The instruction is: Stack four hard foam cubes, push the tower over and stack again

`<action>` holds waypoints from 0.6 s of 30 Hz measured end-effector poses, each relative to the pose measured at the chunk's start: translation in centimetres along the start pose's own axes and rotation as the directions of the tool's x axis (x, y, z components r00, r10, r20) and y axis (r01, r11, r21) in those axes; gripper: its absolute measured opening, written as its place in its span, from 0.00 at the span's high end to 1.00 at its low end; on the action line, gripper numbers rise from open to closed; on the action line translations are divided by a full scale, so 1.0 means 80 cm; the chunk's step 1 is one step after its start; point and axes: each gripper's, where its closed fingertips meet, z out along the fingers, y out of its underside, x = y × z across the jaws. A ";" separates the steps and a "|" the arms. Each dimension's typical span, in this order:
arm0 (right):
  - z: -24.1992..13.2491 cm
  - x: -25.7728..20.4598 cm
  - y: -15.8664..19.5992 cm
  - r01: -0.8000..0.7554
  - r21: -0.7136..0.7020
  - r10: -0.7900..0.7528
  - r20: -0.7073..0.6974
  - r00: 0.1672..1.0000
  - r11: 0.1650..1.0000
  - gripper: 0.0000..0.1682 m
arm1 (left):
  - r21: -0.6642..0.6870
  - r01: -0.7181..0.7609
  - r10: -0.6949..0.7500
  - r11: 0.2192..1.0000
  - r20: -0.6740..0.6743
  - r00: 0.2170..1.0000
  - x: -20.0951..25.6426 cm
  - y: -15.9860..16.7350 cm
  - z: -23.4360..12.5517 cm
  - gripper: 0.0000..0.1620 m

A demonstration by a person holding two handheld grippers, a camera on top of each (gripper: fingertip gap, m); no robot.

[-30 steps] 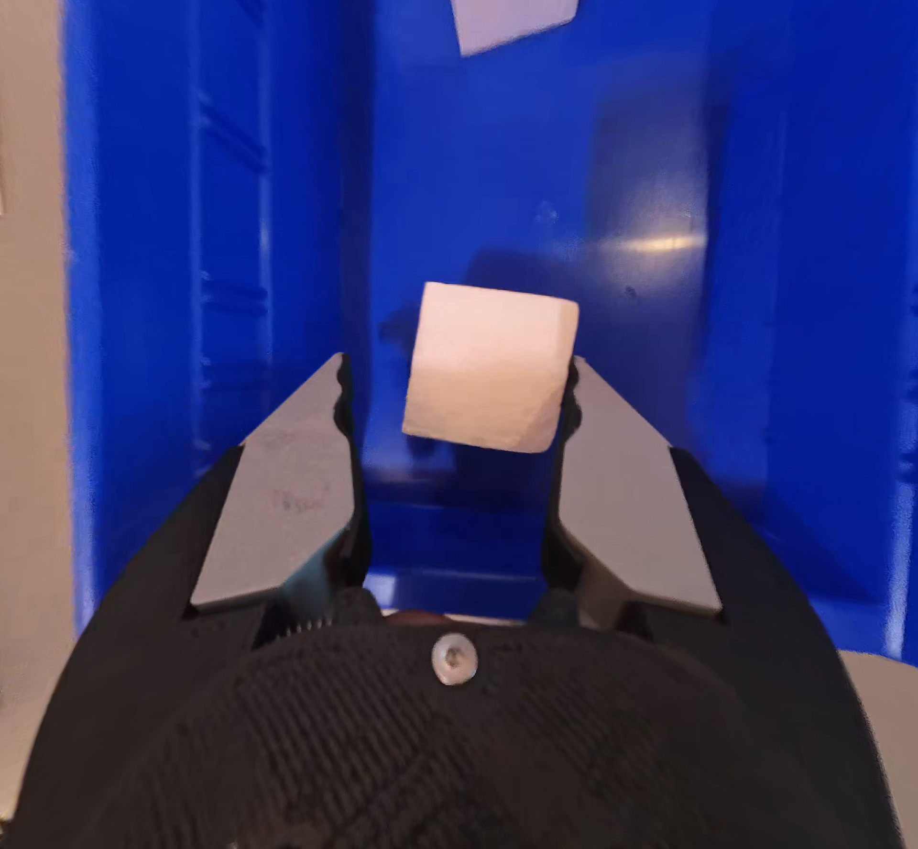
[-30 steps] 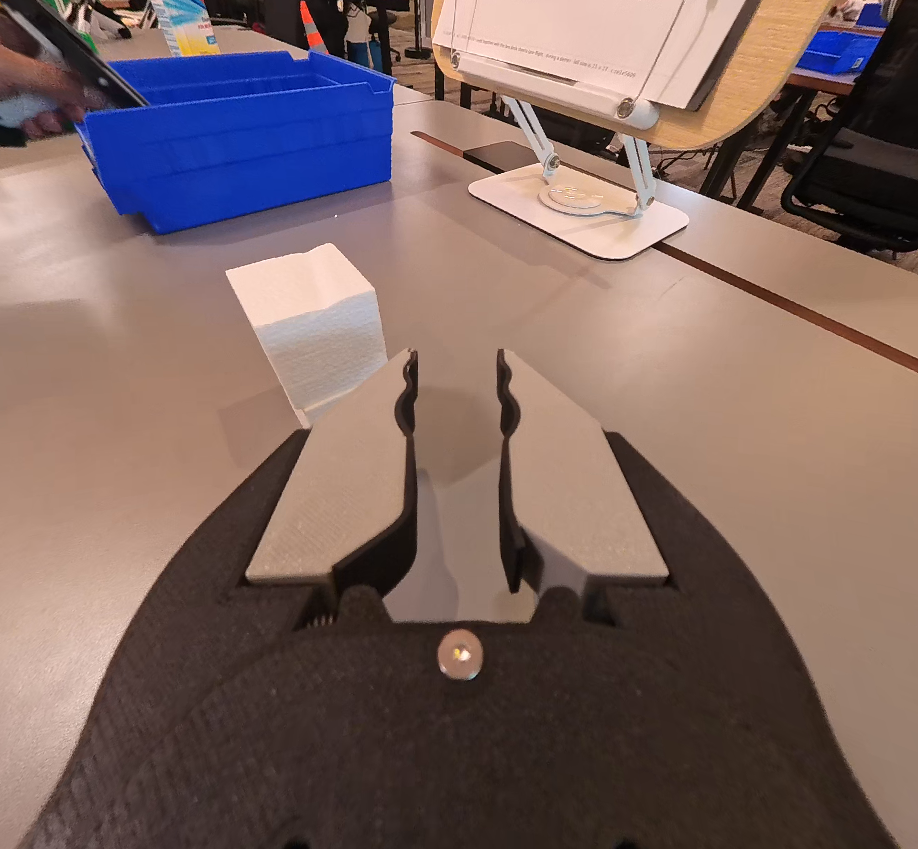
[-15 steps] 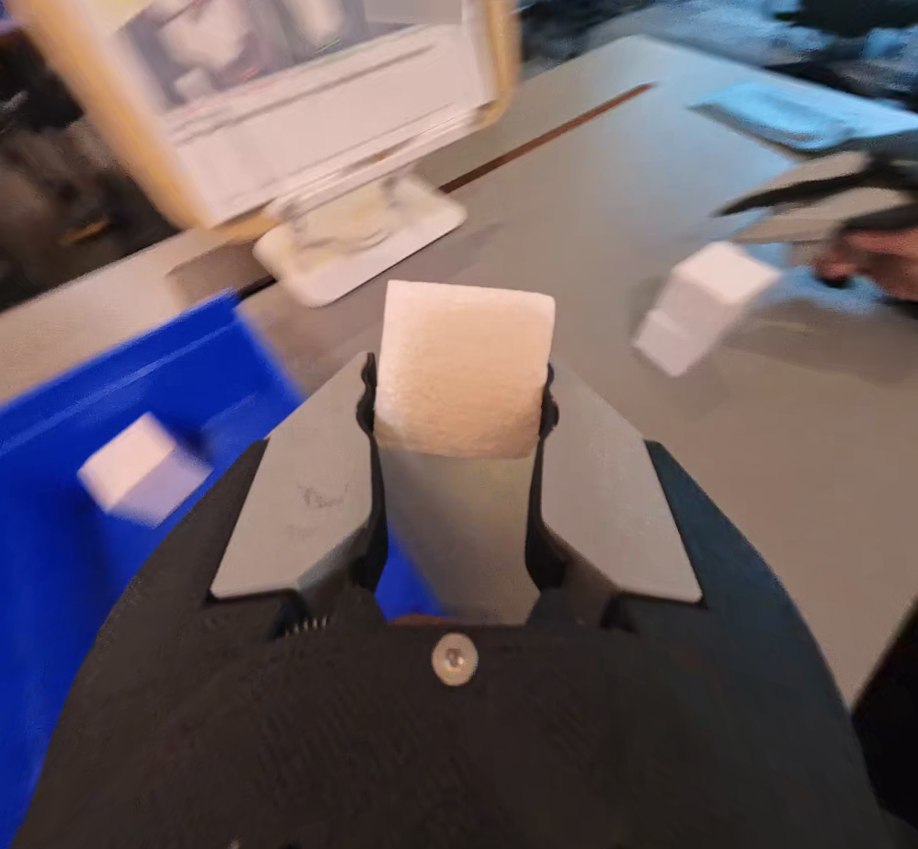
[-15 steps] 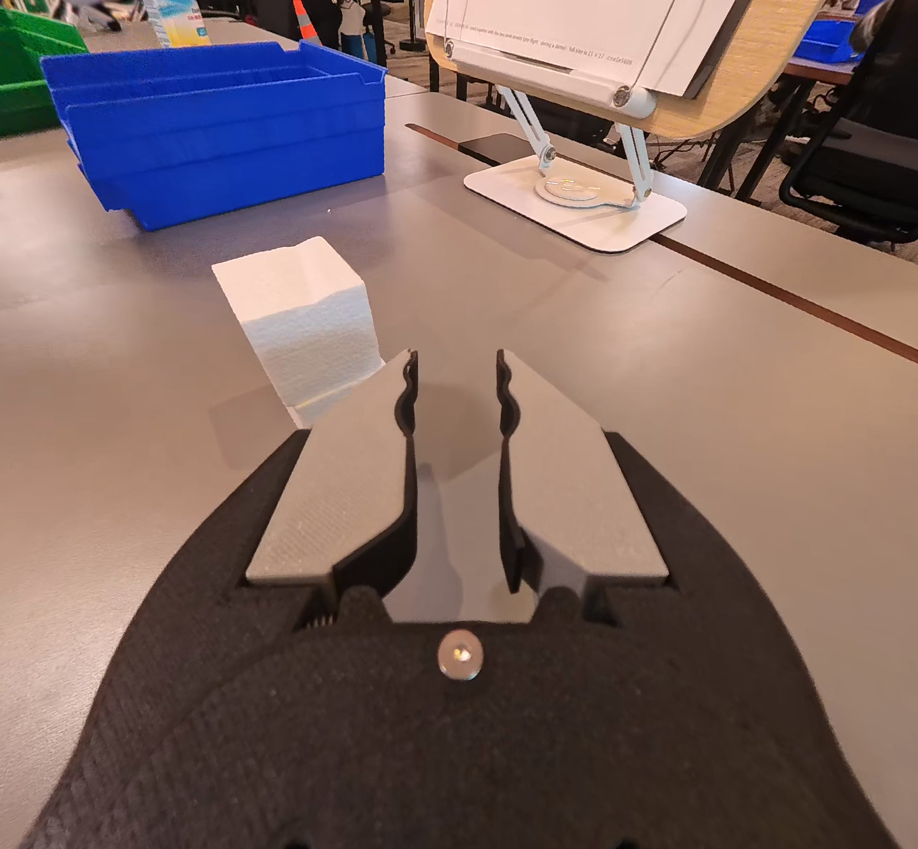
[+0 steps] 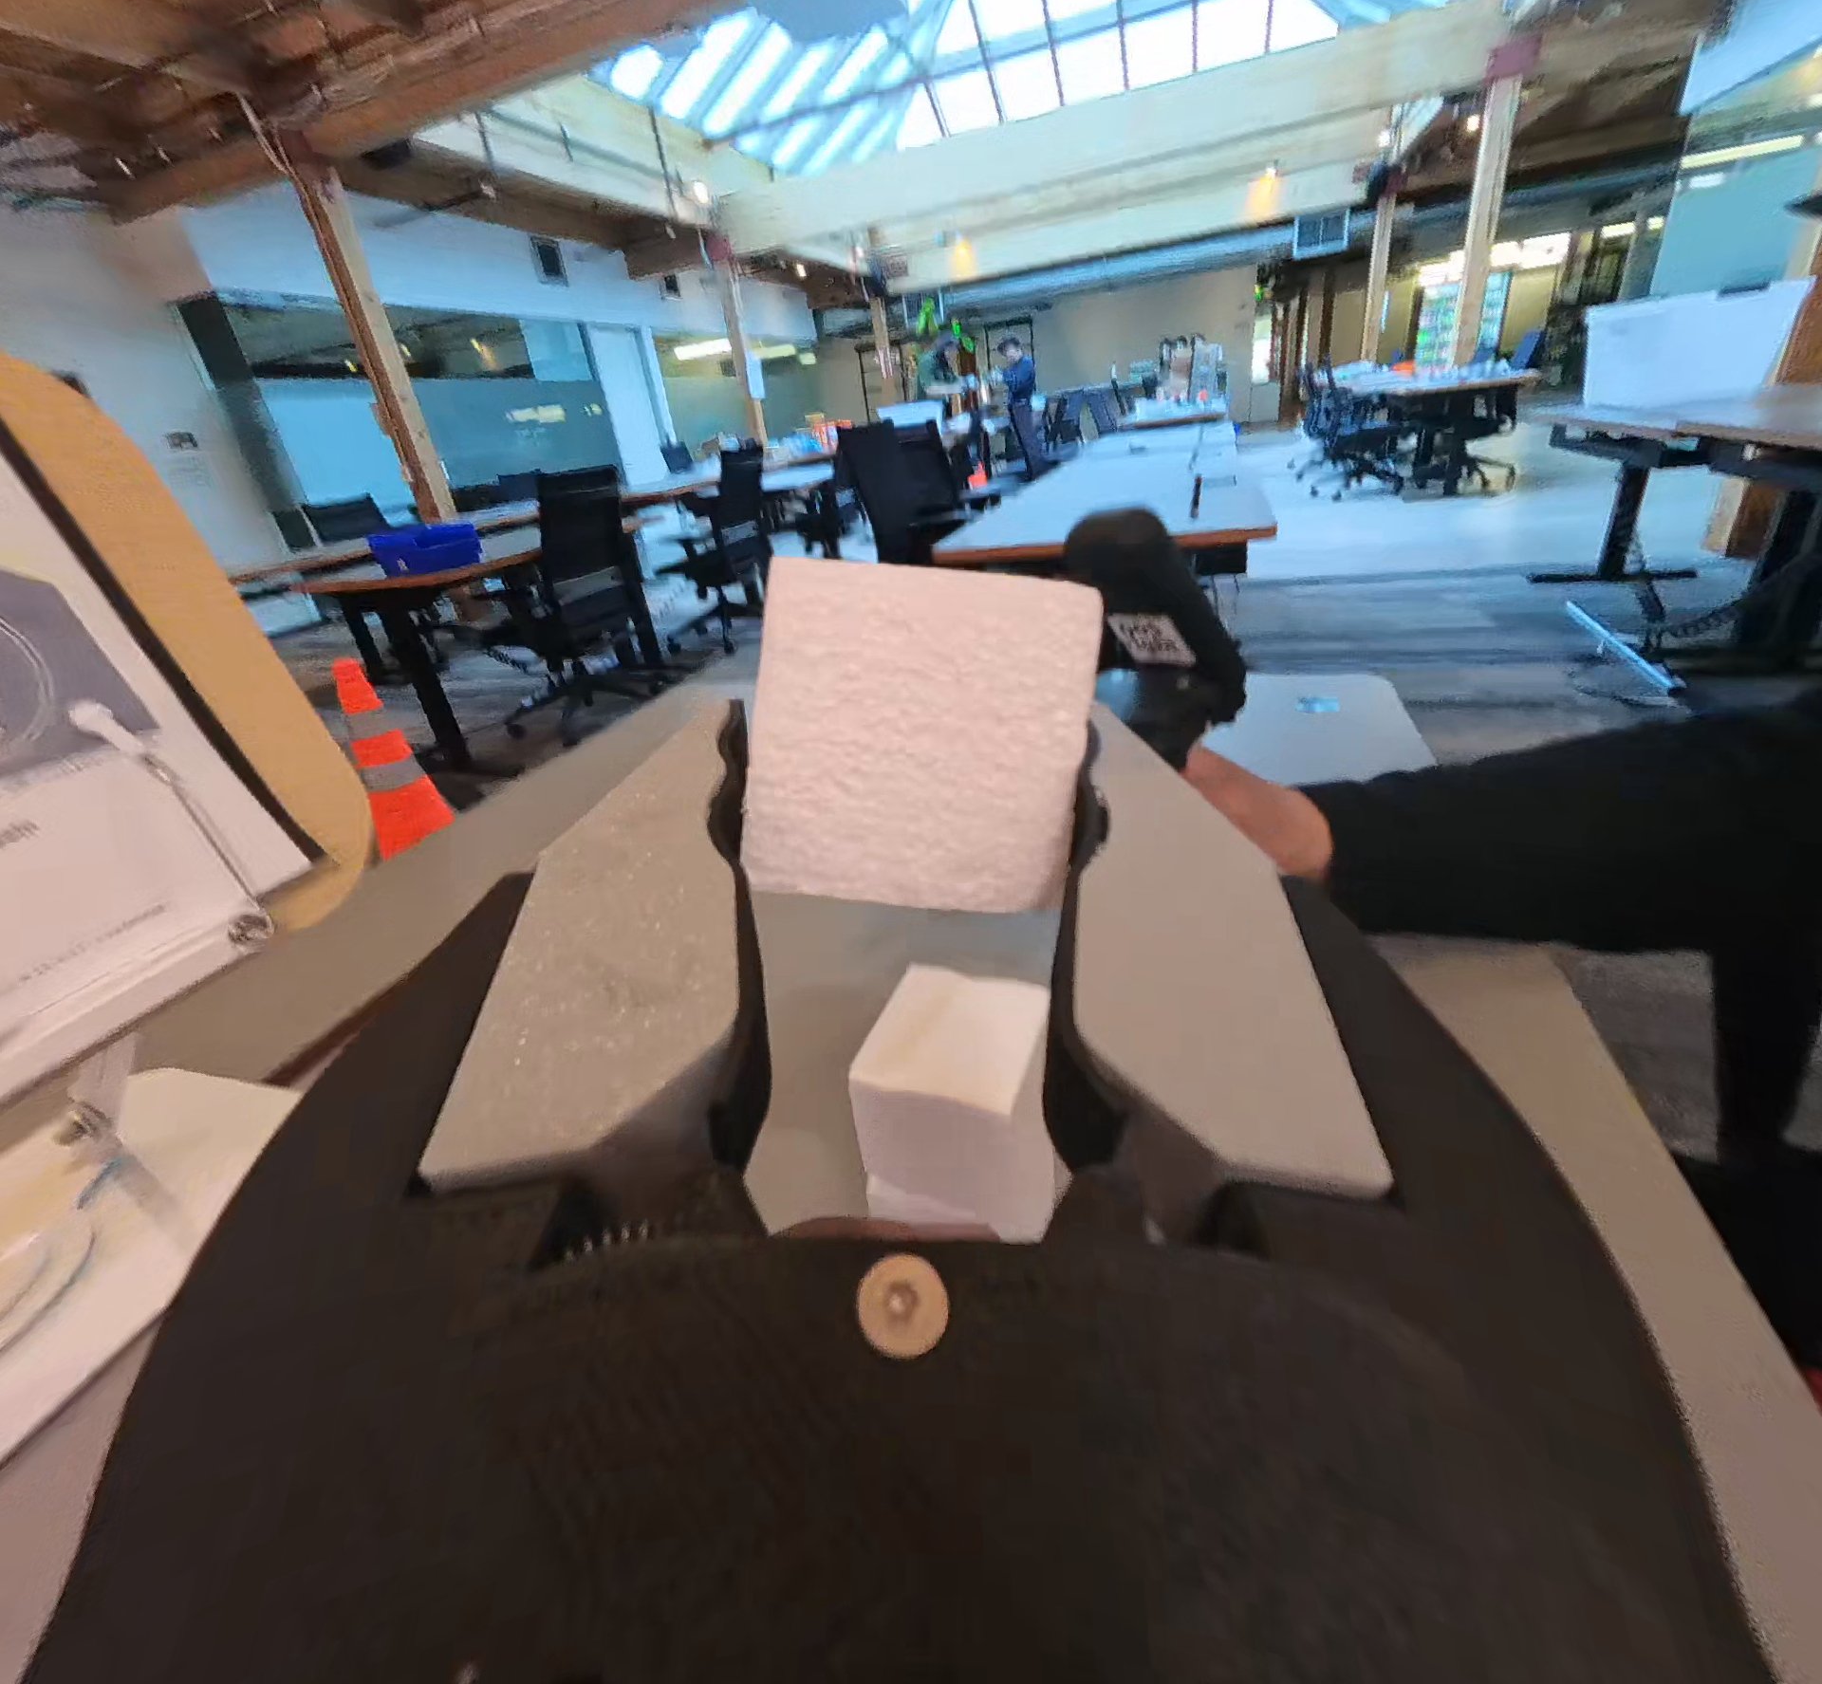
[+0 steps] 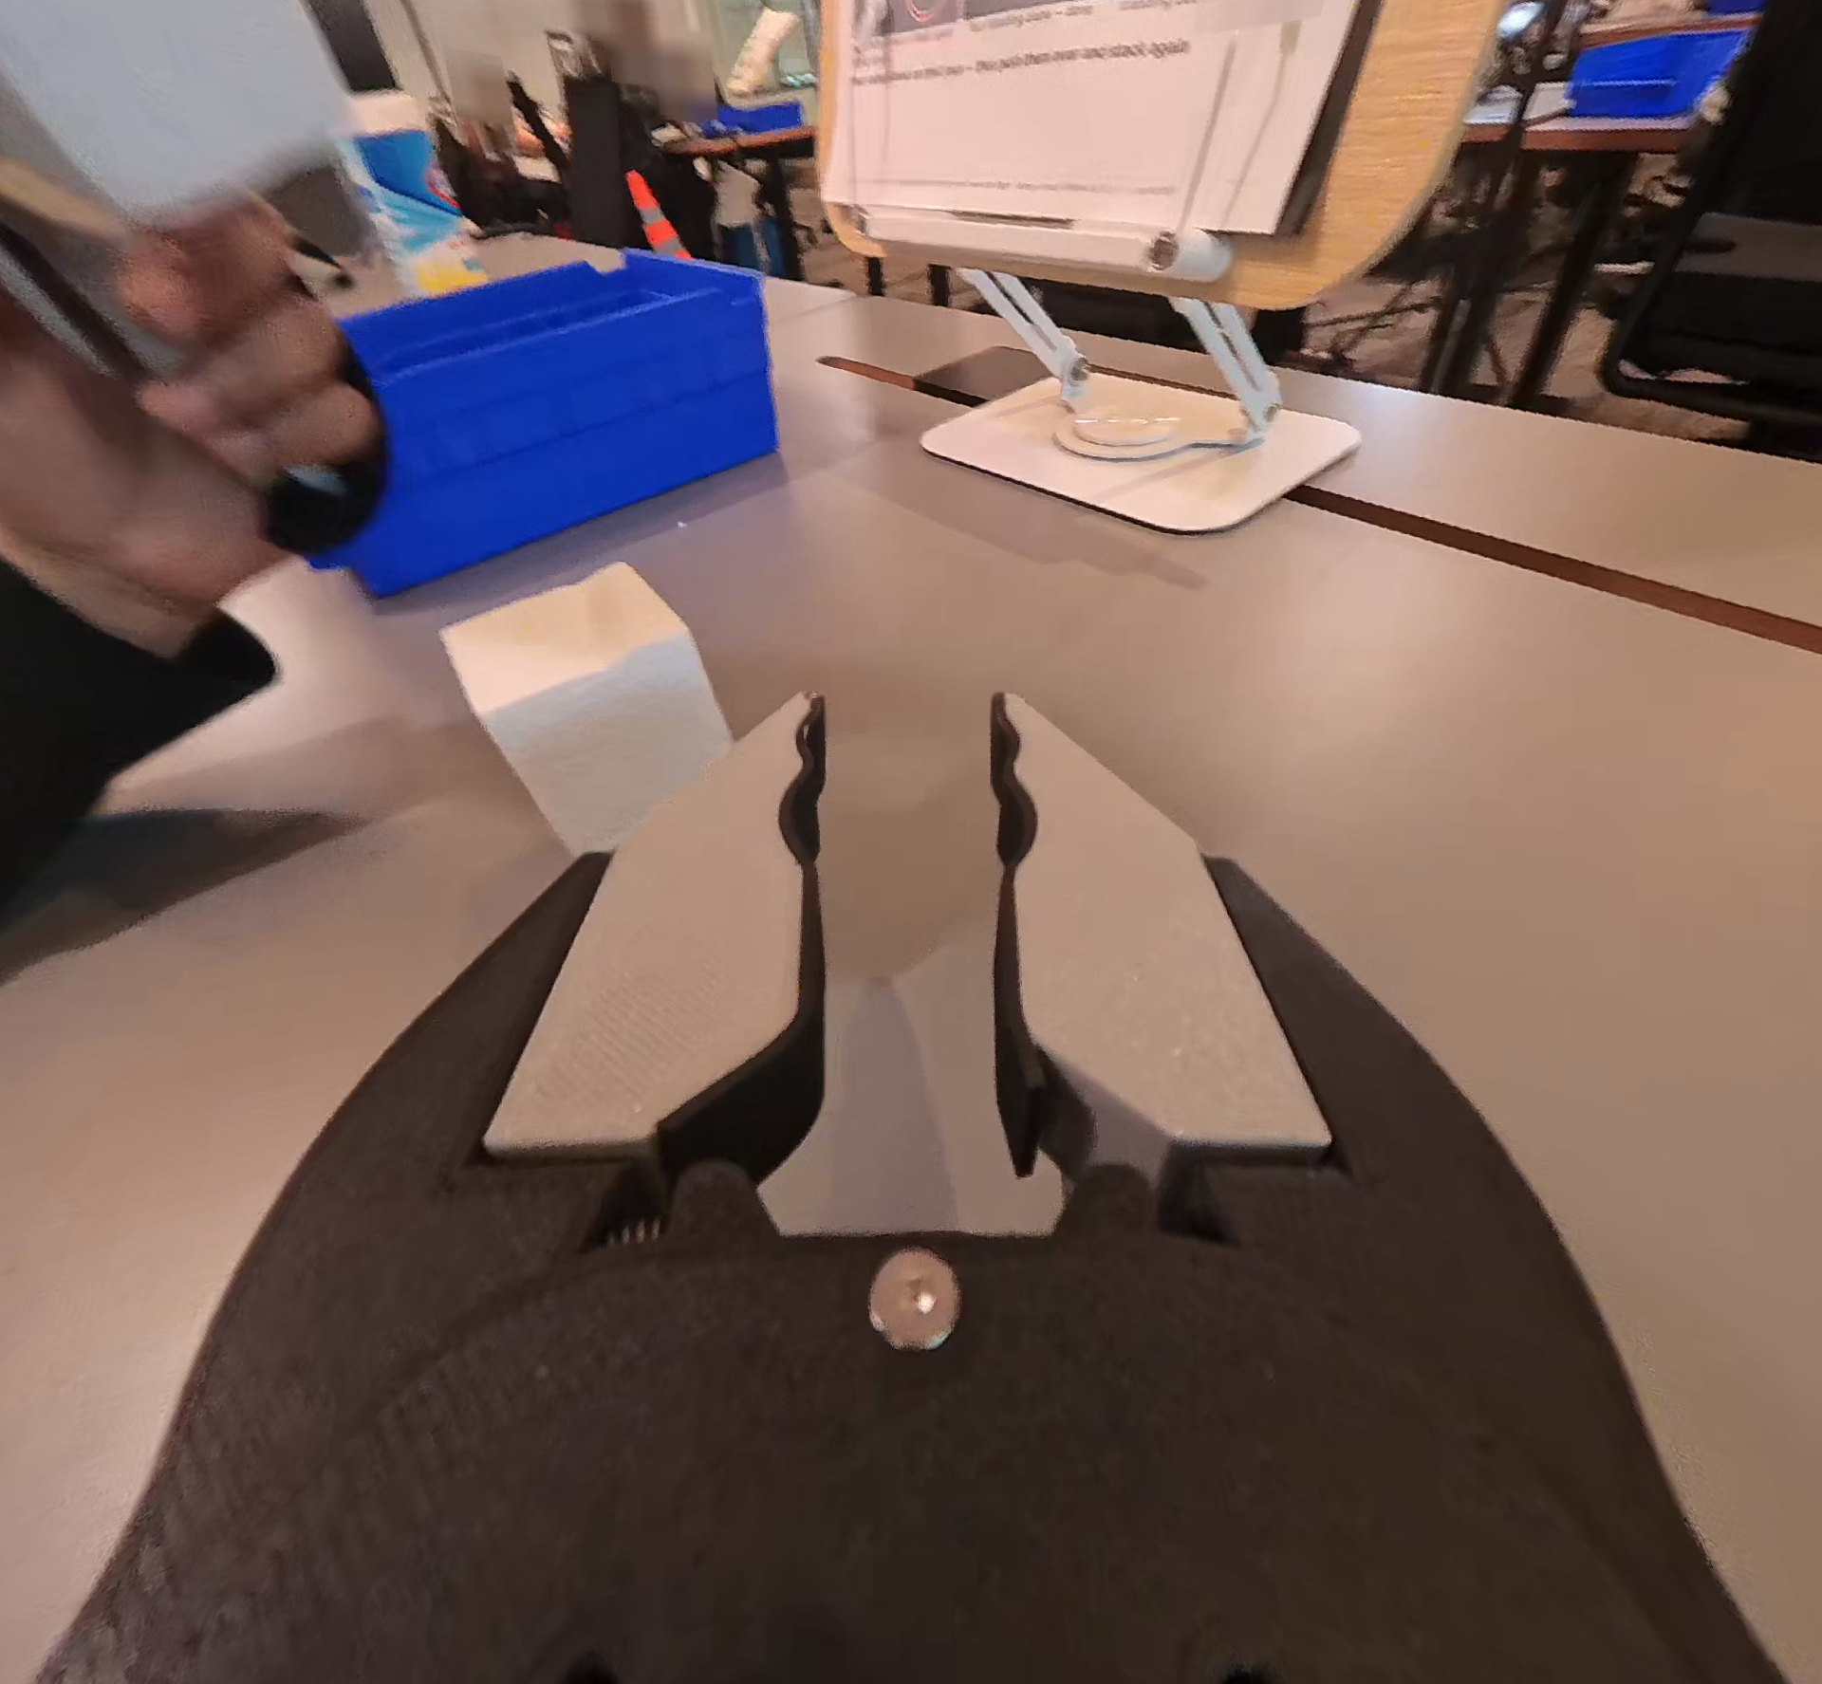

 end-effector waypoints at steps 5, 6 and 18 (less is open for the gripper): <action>-0.020 -0.057 -0.043 -0.053 0.172 0.003 0.277 0.961 0.984 0.77 | -0.037 0.112 -0.117 0.993 -0.160 0.980 0.021 0.026 -0.005 0.60; -0.026 -0.068 -0.052 -0.064 0.201 -0.005 0.326 0.945 0.978 0.77 | -0.011 0.143 -0.142 0.990 -0.204 0.969 0.028 0.020 -0.007 0.60; -0.058 -0.145 -0.089 -0.133 0.307 -0.069 0.568 0.820 0.942 0.65 | -0.066 0.141 -0.155 0.988 -0.315 0.936 0.076 0.026 0.021 0.60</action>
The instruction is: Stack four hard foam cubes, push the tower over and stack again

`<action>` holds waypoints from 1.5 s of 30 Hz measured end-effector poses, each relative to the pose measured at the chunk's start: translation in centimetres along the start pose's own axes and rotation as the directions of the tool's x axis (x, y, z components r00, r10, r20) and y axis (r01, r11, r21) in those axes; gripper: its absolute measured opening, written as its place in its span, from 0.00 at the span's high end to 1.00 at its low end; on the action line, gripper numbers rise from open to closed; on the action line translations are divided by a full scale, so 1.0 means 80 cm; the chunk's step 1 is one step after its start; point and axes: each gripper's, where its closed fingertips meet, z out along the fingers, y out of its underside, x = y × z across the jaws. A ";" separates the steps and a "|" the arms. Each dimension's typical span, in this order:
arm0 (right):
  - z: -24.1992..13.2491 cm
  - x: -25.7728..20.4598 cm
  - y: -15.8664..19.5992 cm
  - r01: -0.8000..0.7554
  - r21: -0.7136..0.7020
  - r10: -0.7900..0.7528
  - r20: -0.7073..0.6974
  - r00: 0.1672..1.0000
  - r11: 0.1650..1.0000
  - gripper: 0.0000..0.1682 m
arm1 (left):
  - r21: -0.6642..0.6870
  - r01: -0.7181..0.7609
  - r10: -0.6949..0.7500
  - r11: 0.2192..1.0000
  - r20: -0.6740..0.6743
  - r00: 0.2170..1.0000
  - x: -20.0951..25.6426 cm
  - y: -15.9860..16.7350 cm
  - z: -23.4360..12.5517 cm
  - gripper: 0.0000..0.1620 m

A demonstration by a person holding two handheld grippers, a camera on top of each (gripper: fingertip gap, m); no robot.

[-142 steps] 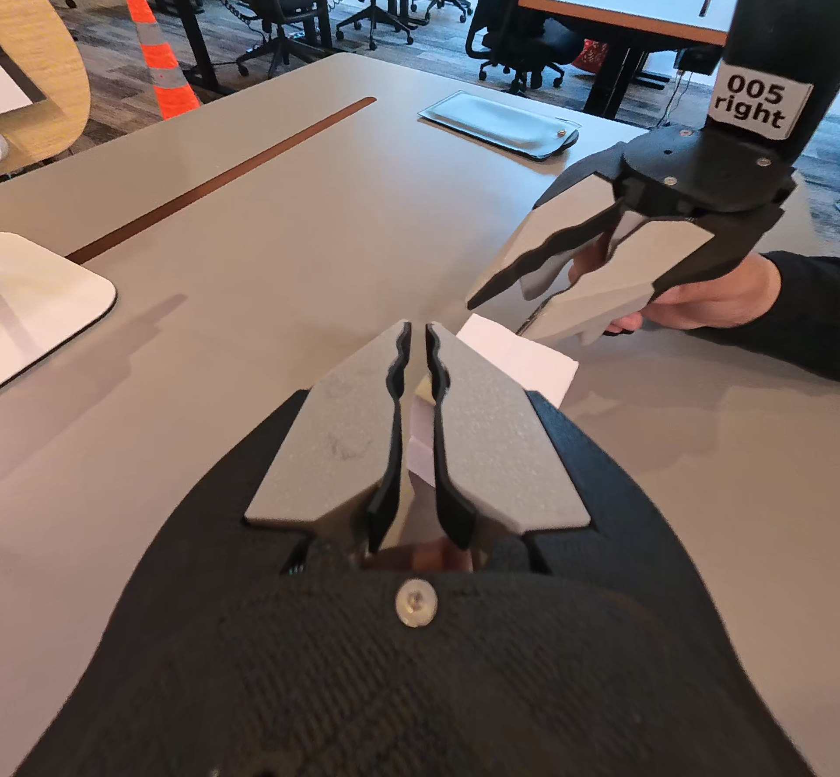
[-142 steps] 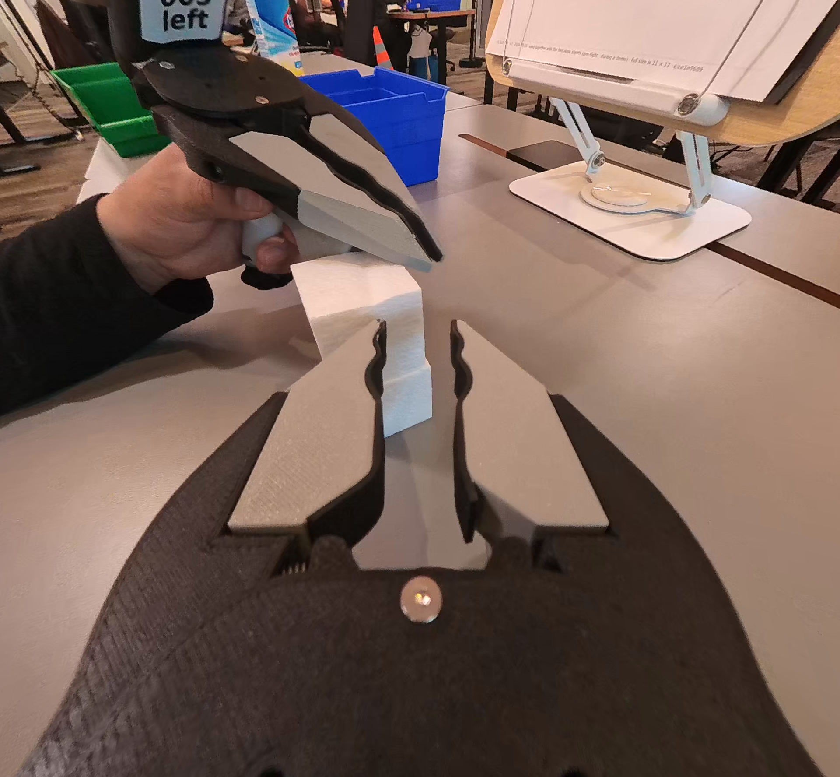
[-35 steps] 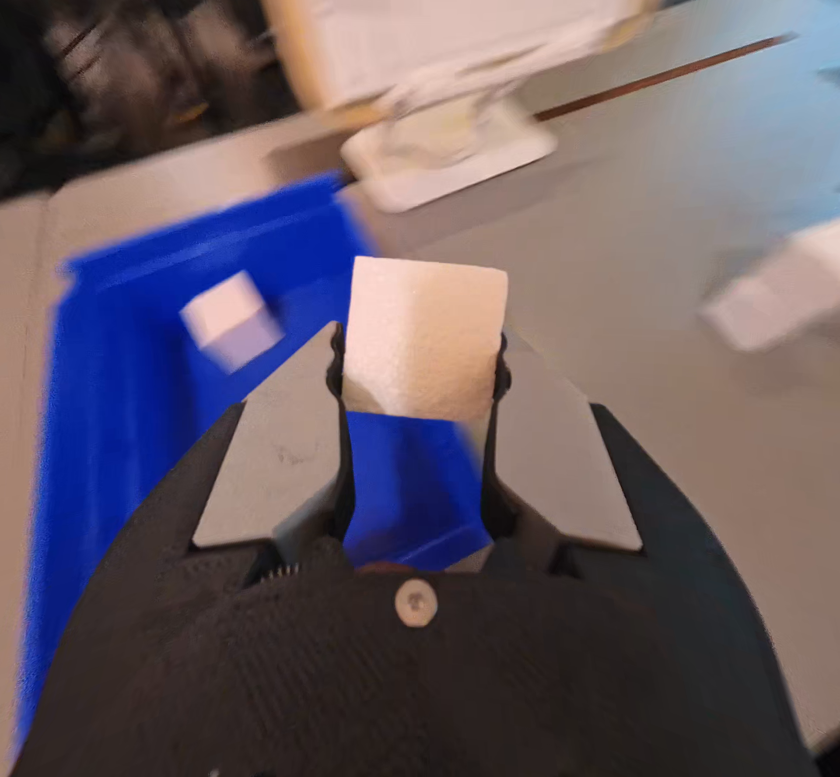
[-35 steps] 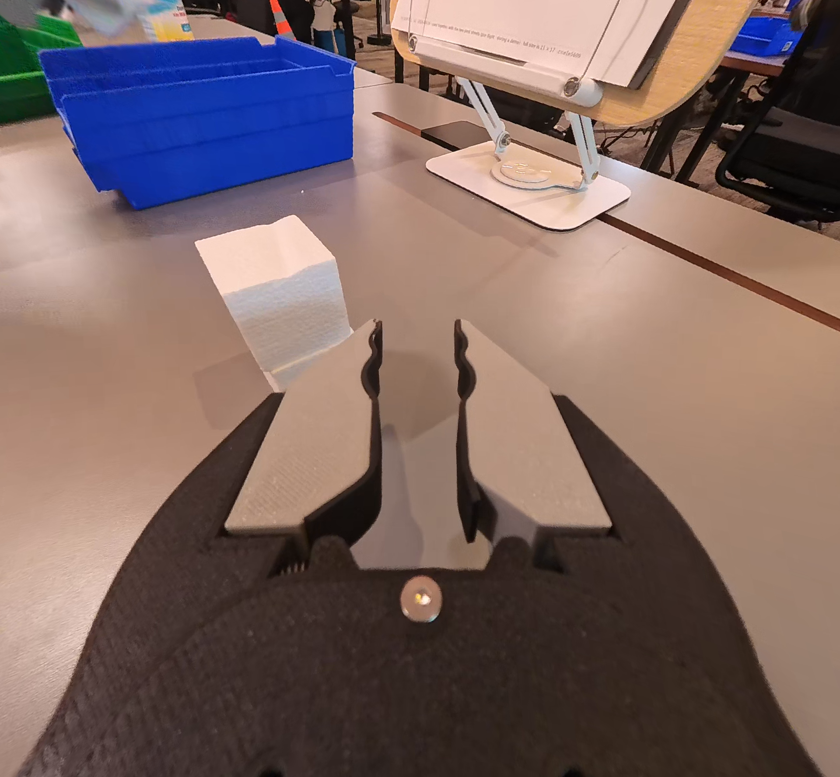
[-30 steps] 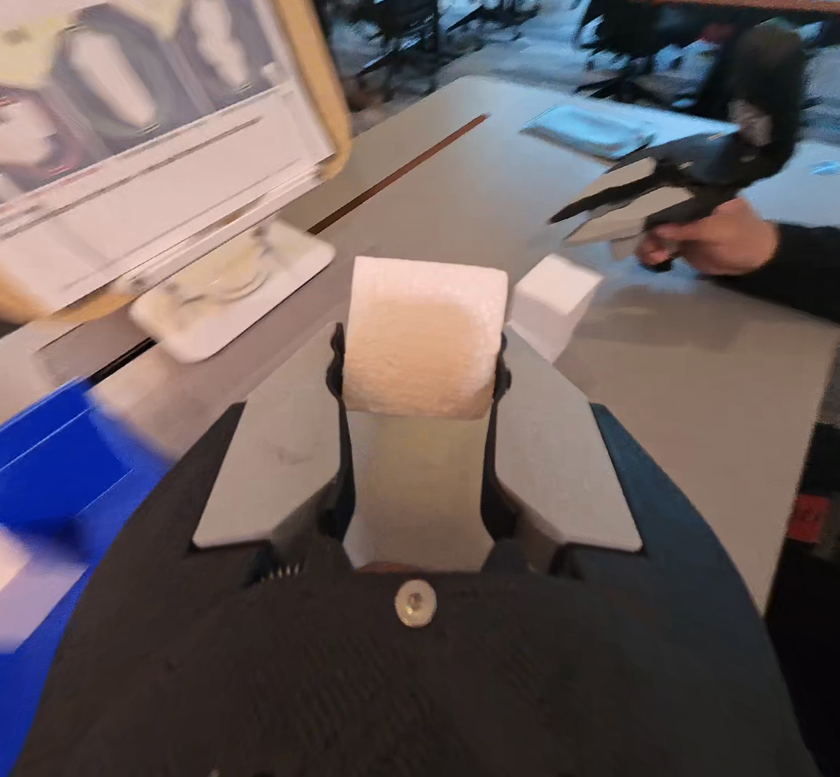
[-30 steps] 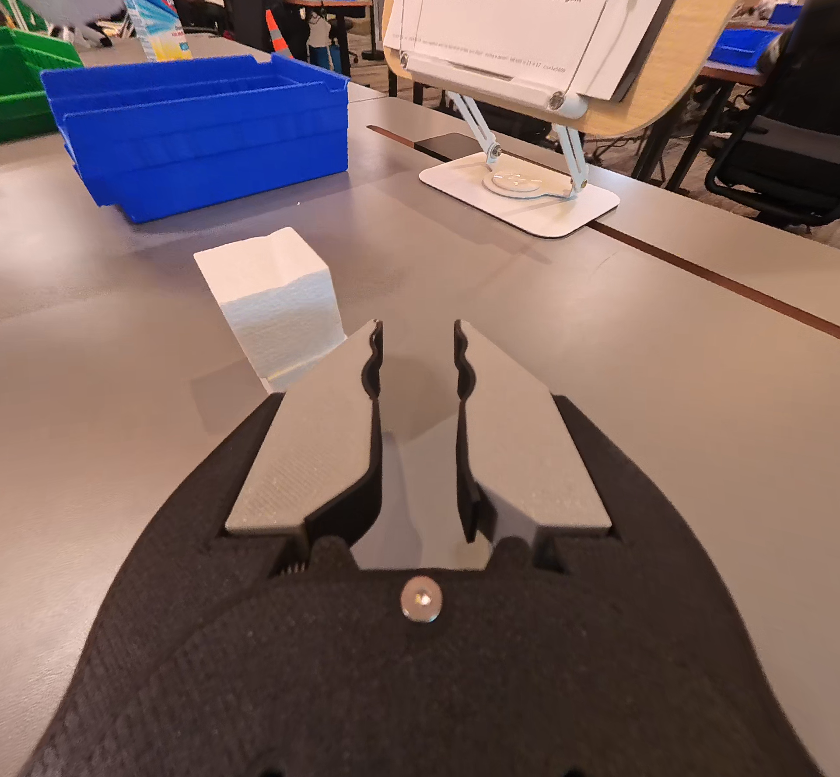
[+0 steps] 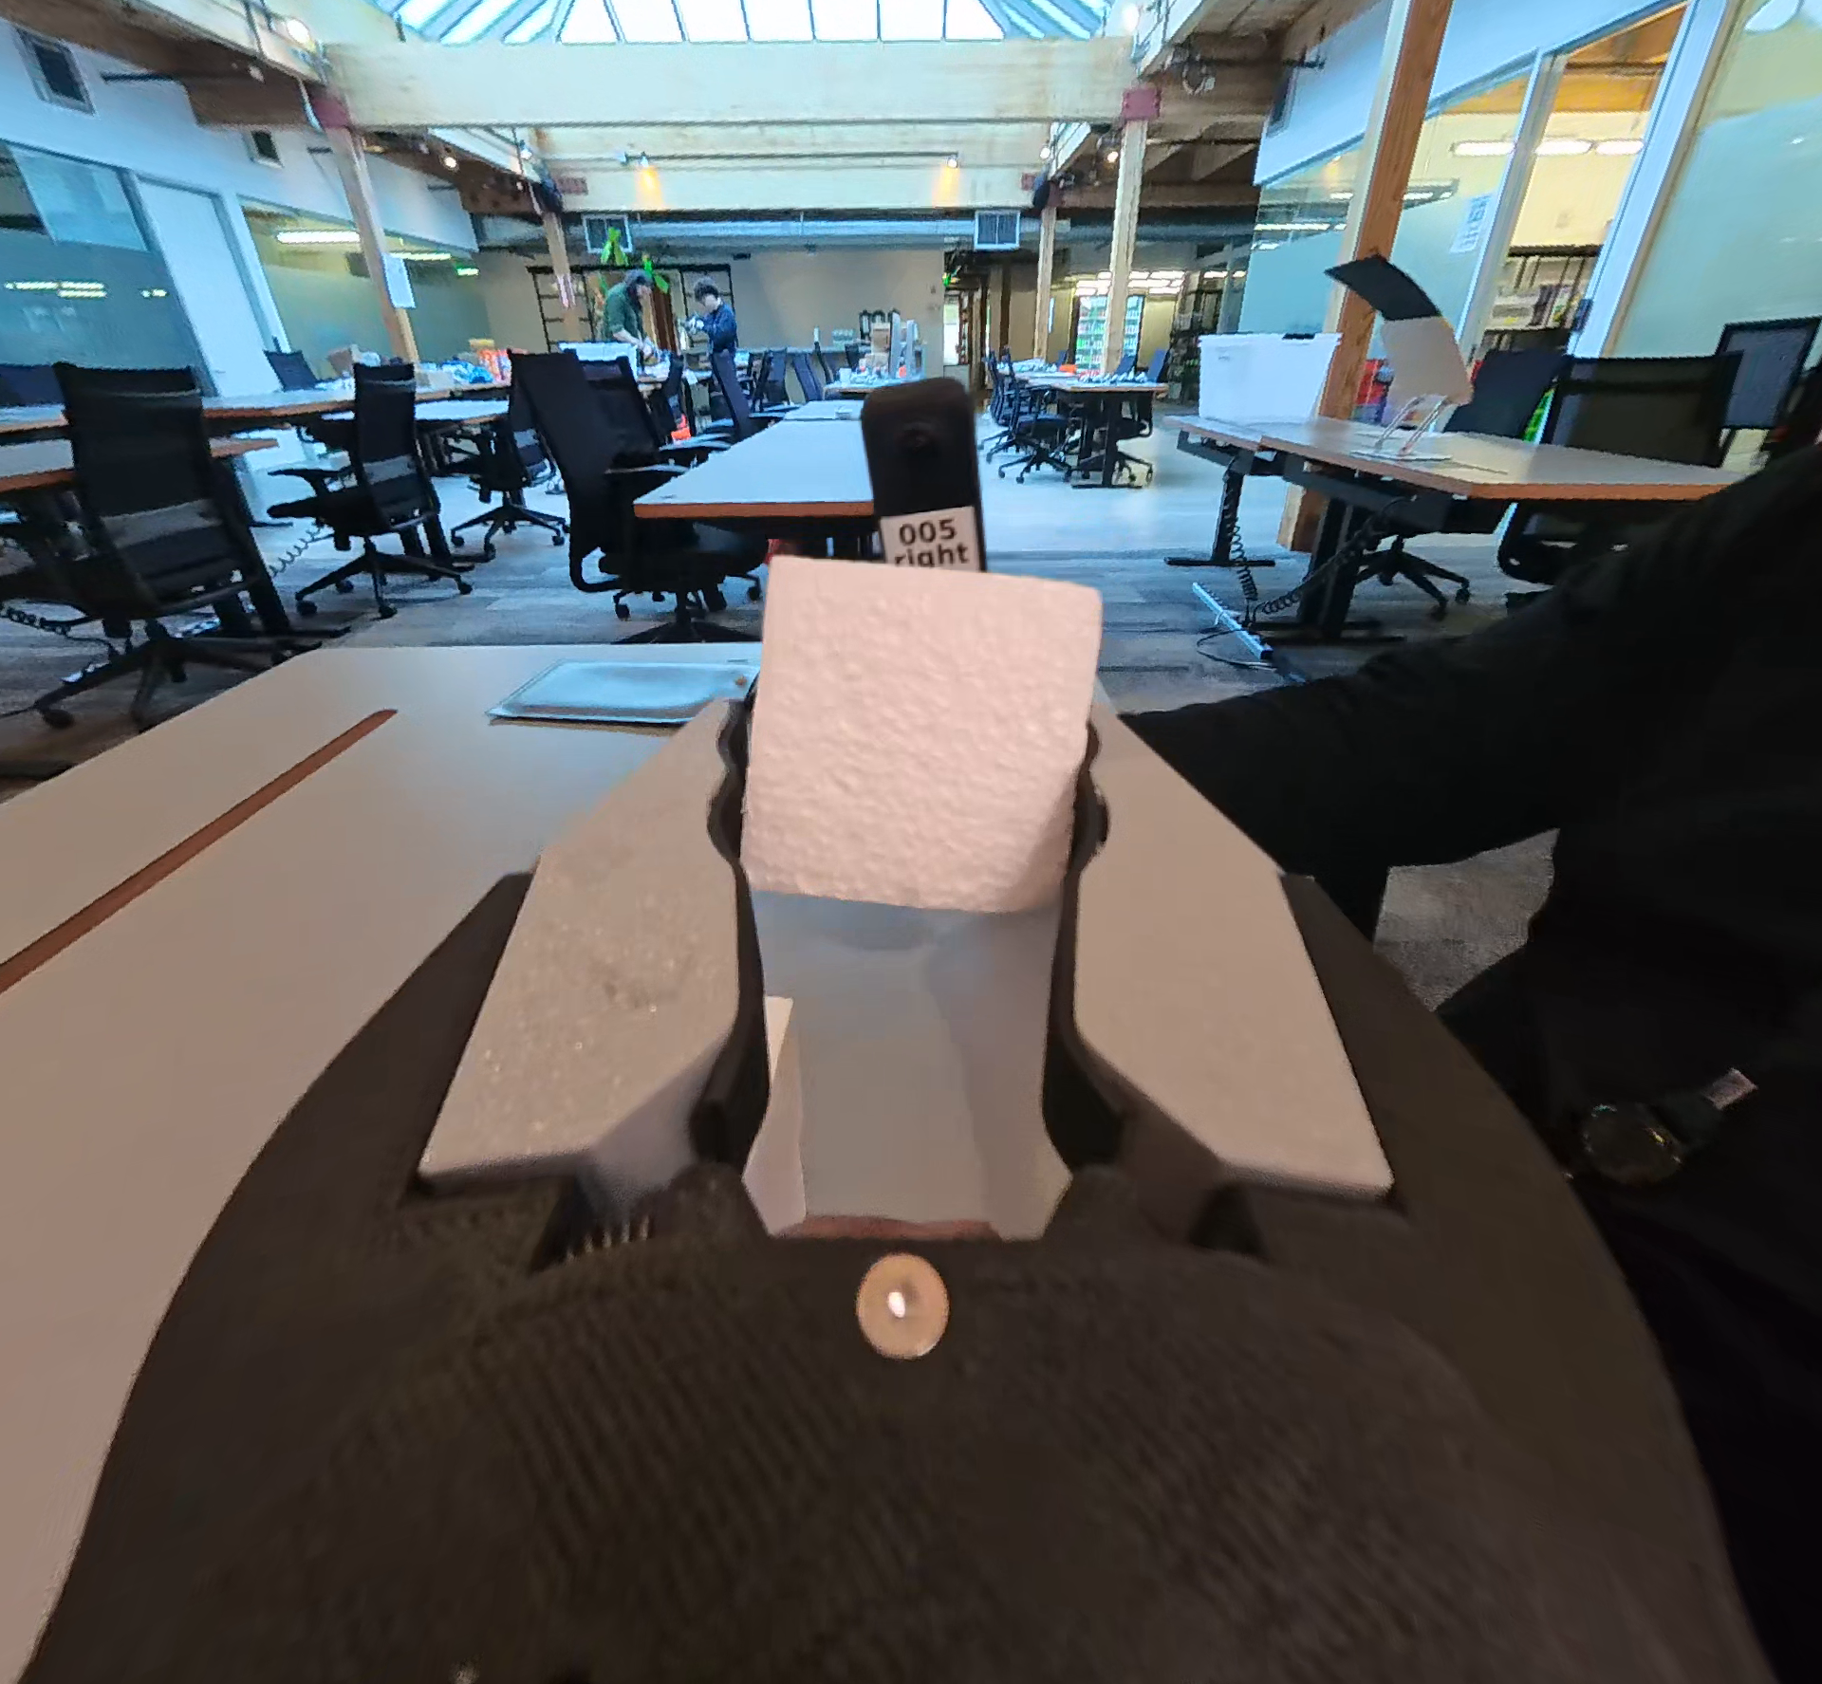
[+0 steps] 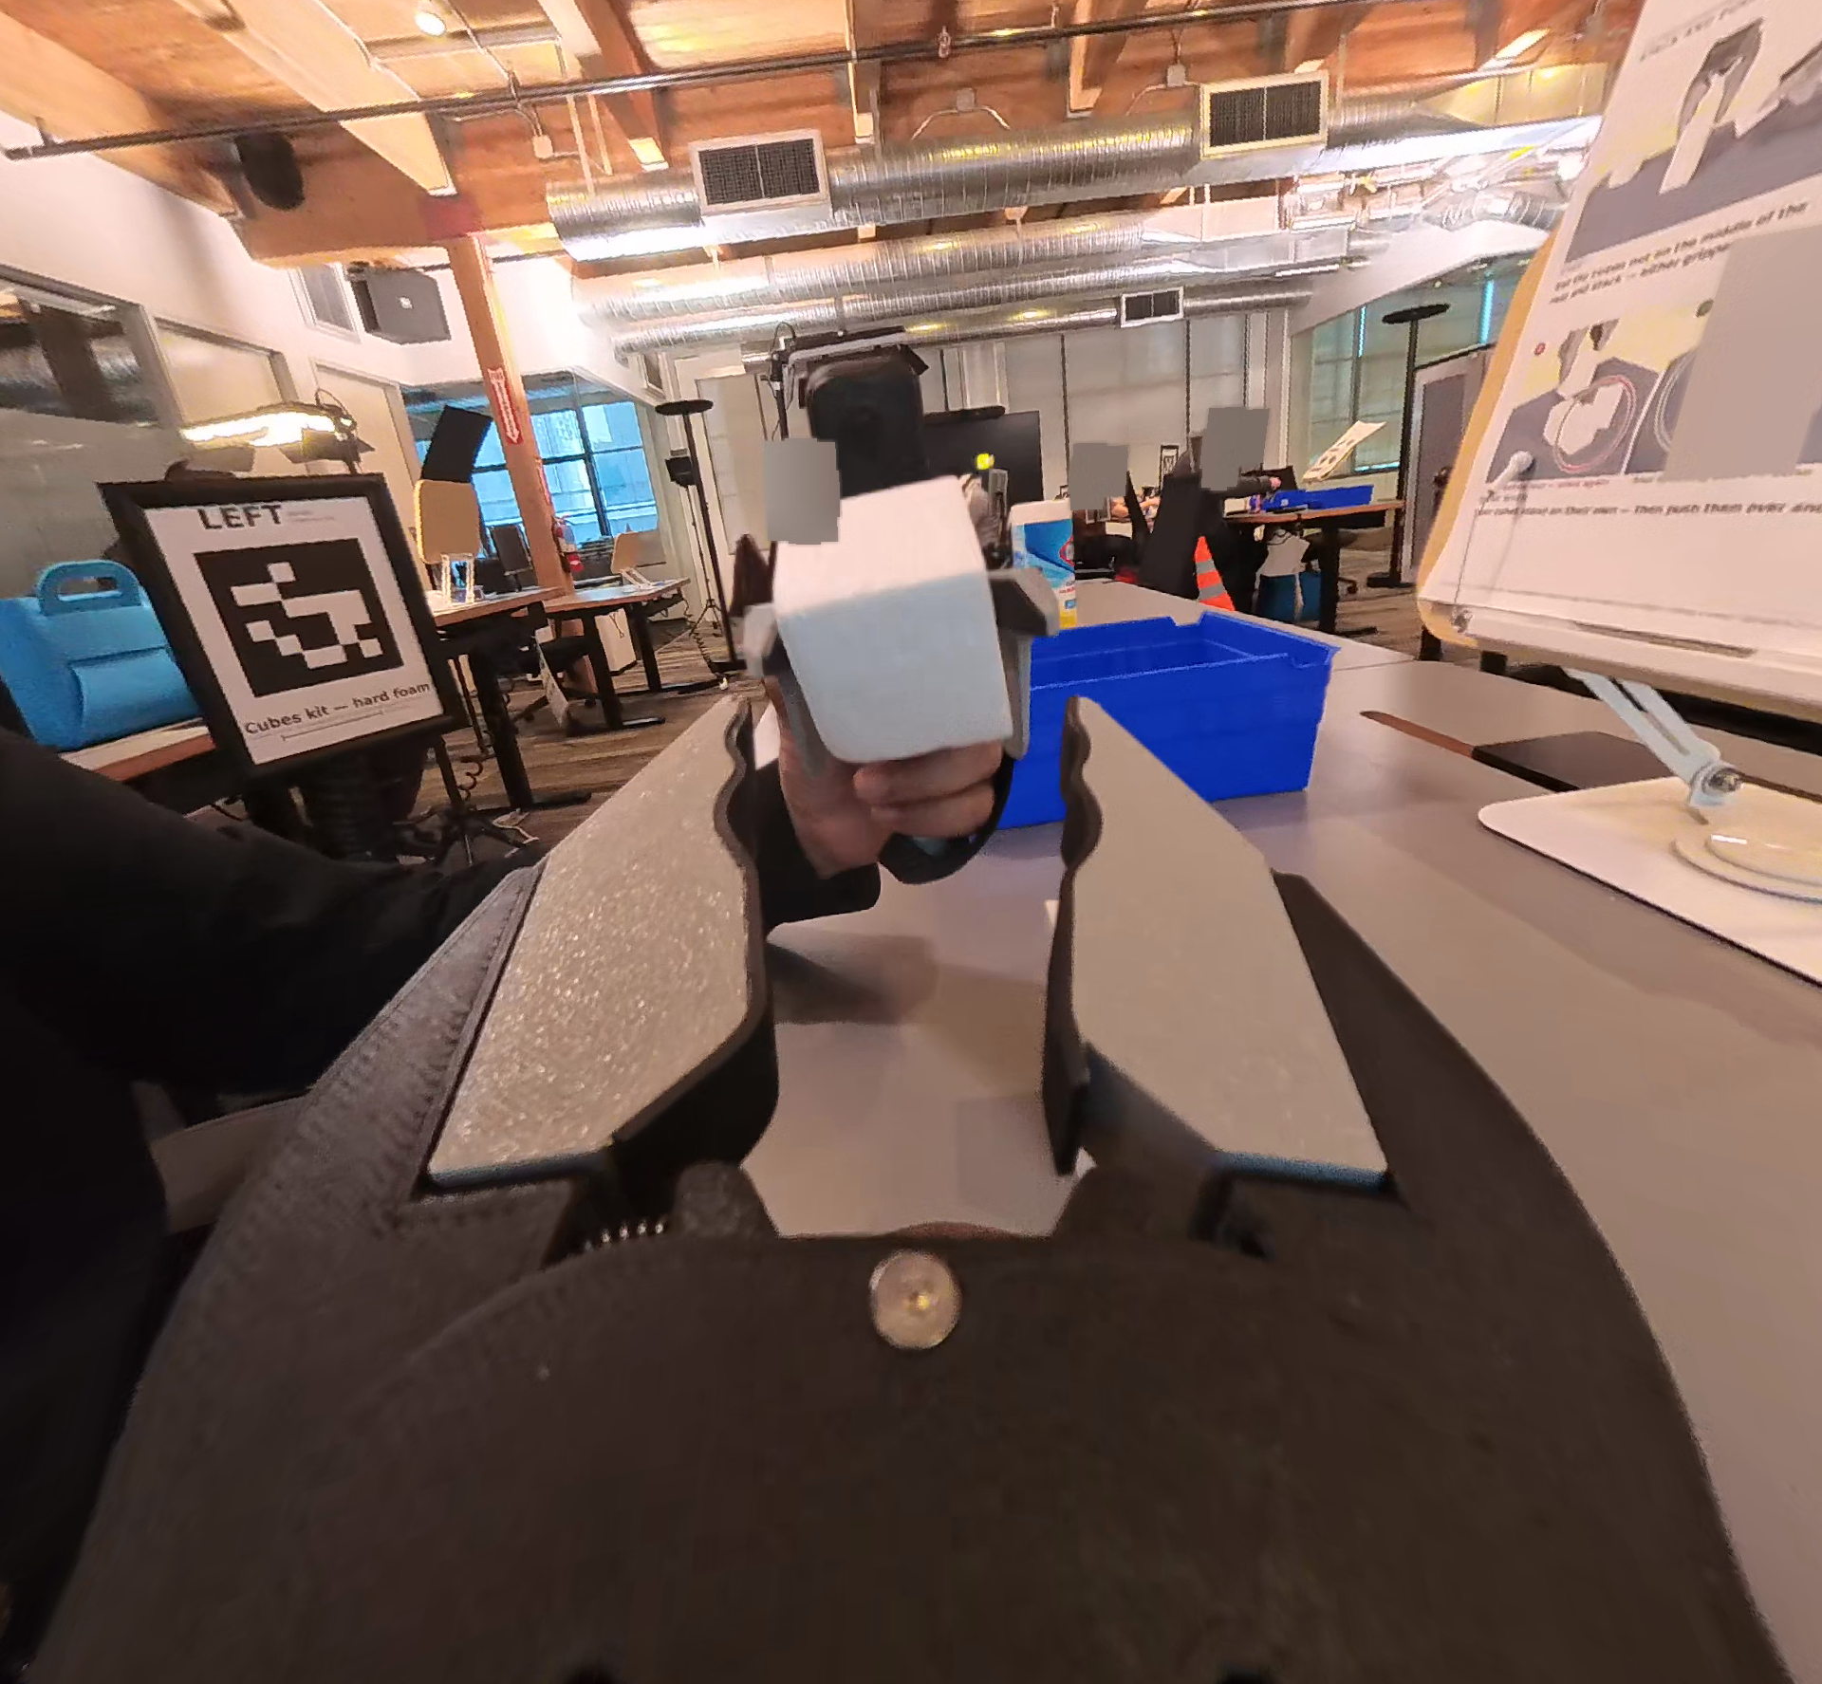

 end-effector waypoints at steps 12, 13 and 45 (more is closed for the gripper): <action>0.010 -0.005 0.000 0.064 -0.012 -0.064 -0.046 0.997 0.998 0.67 | -0.094 0.044 -0.043 0.995 0.011 0.999 0.005 0.022 0.026 0.60; 0.009 -0.005 -0.001 0.061 -0.008 -0.061 -0.042 0.997 0.998 0.67 | -0.113 0.044 -0.043 0.993 0.014 0.999 0.005 0.027 0.028 0.60; 0.006 0.000 -0.005 0.106 -0.020 -0.107 -0.089 0.990 0.994 0.73 | -0.258 0.098 -0.080 0.961 0.077 0.994 -0.001 0.061 0.040 0.60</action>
